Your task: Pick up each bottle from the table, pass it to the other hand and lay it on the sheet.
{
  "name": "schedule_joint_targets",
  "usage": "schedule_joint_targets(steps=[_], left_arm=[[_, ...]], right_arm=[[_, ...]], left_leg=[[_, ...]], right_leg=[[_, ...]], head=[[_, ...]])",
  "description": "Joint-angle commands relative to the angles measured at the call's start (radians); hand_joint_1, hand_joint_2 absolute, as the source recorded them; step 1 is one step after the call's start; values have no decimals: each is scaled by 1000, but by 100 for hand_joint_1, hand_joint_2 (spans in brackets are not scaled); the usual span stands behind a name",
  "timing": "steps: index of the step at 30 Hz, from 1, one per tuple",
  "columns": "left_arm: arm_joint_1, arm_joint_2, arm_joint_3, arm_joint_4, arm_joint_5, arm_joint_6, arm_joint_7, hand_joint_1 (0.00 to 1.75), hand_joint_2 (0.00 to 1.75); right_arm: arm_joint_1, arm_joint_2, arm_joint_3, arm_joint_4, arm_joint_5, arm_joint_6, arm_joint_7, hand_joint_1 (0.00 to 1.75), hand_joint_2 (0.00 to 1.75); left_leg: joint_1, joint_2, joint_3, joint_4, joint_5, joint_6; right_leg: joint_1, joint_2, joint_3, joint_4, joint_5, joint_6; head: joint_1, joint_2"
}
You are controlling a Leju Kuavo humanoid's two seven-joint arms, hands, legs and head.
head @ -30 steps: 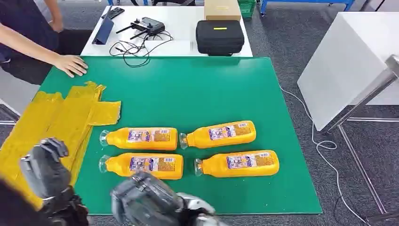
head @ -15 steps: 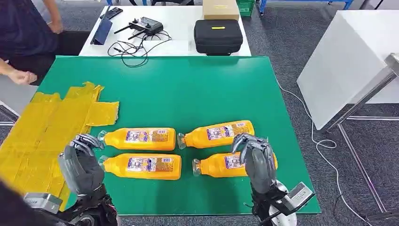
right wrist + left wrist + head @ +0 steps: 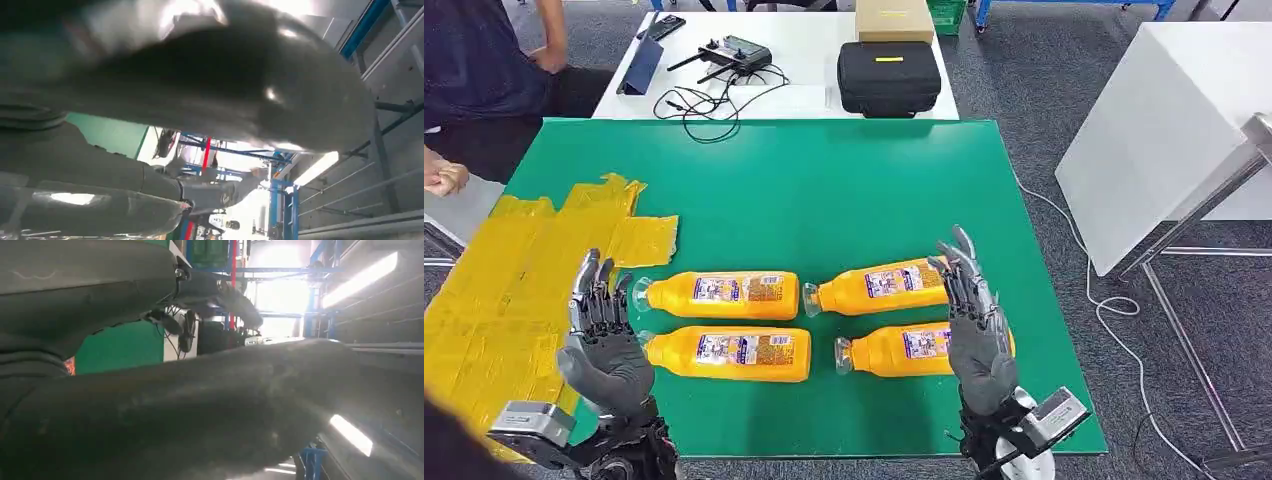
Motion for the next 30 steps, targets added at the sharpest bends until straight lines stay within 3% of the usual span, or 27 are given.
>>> schedule_joint_targets(steps=[1, 10, 14, 22, 23, 26, 30], left_arm=[[-17, 10, 5, 56, -1, -4, 3, 0, 0], [-25, 1, 20, 83, -9, -16, 3, 0, 0], [-25, 1, 46, 112, -10, -31, 3, 0, 0], [-29, -11, 99, 144, 12, -66, 42, 0, 0], [-26, -14, 106, 145, 13, -60, 60, 0, 0], [-8, -17, 117, 145, 17, -53, 78, 0, 0], [3, -20, 141, 149, 23, -52, 66, 0, 0]], right_arm=[[-13, -6, -24, 33, 5, -2, 4, 0, 0], [-9, -10, -23, 40, 17, -24, 4, 0, 0], [-23, -2, -46, 103, 98, -99, 6, 0, 0], [-11, 1, -94, 147, 140, -68, 5, 0, 0], [-9, -3, -91, 151, 168, -89, 20, 0, 175], [34, -48, -74, 110, 288, -173, 55, 0, 175], [103, -111, -45, 49, 609, -362, 189, 0, 175]], left_leg=[[0, 1, 3, -2, 0, 0], [0, 0, 3, -2, 0, 0], [0, 1, 6, -3, -1, 0], [0, 0, 3, -2, 0, 0], [0, 1, 6, -3, -1, 0], [0, 1, 4, -2, -1, 0], [0, -2, 7, -3, -1, 0]], right_leg=[[0, -1, 3, -1, -1, 0], [0, -1, 3, -1, 0, 0], [0, -1, 5, -2, -1, 1], [0, -1, 3, -2, 0, 0], [0, -1, 6, -3, -1, 0], [0, -1, 4, -2, -1, 0], [0, -4, 7, -3, -2, 1]], head=[[0, 0], [0, 0], [0, 0], [0, 0], [0, 0], [0, 0], [0, 0]])
